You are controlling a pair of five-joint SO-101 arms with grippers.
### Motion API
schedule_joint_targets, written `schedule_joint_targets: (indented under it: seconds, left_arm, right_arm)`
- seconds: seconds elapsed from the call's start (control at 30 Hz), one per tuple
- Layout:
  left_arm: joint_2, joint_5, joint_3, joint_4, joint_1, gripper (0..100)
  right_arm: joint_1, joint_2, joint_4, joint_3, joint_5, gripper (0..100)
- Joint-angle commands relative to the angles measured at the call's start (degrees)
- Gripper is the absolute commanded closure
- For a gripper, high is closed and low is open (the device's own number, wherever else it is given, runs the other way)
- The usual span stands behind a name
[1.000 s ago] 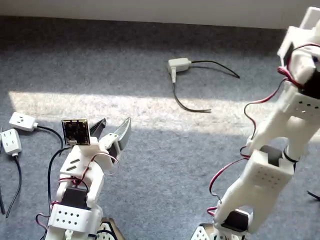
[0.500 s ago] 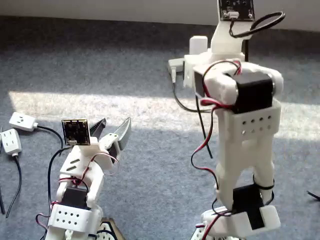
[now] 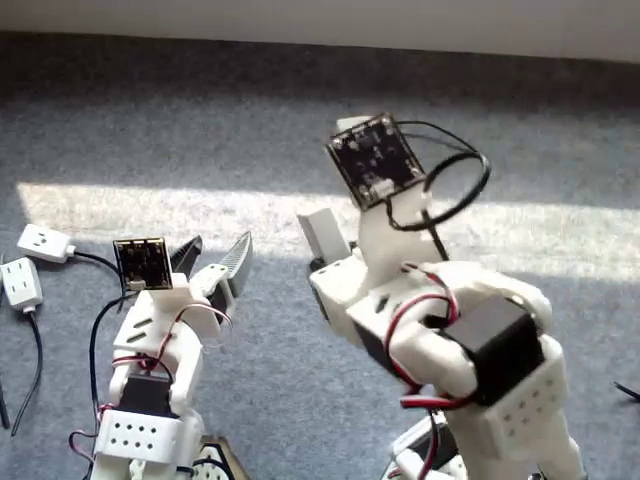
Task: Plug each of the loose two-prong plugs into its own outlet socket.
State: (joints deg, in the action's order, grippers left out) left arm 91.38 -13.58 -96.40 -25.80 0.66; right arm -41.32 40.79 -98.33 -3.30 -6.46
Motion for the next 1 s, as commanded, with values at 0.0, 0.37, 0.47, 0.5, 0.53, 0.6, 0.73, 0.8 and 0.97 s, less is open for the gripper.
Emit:
schedule_joint_targets:
  seconds: [0.0,0.37,0.47,0.5,0.53,0.6,0.73,0.8,0.97]
  left_arm:
    - [0.66,0.18,0.04,0.09,-0.57,74]
    - [0.66,0.18,0.04,0.09,-0.57,74]
    - [0.66,0.18,0.04,0.09,-0.57,74]
    - [0.66,0.18,0.04,0.09,-0.57,74]
    - [0.66,0.18,0.04,0.09,-0.57,74]
    - [0.66,0.18,0.04,0.09,-0.57,74]
    - [0.66,0.44,0.04,0.09,0.66,74]
    - [0.66,0.44,0.04,0.09,0.66,74]
    - [0.66,0.44,0.04,0.09,0.66,74]
  right_arm:
    - [-0.66,3.21,1.19,3.74,0.97,90.5]
    - [12.79,-1.45,27.74,35.56,1.32,90.4]
    - [13.14,-4.79,38.99,45.93,4.75,90.4]
    - [12.62,-6.29,42.42,48.84,5.1,90.4]
    - [12.35,-7.78,45.67,51.47,5.1,90.4]
    - [12.26,-11.21,51.82,55.6,5.27,90.4]
    - [12.26,-19.56,60.88,58.42,5.1,90.3]
    - [12.26,-23.96,62.81,57.89,5.1,90.3]
    - [12.26,-30.81,61.23,52.7,5.19,86.5]
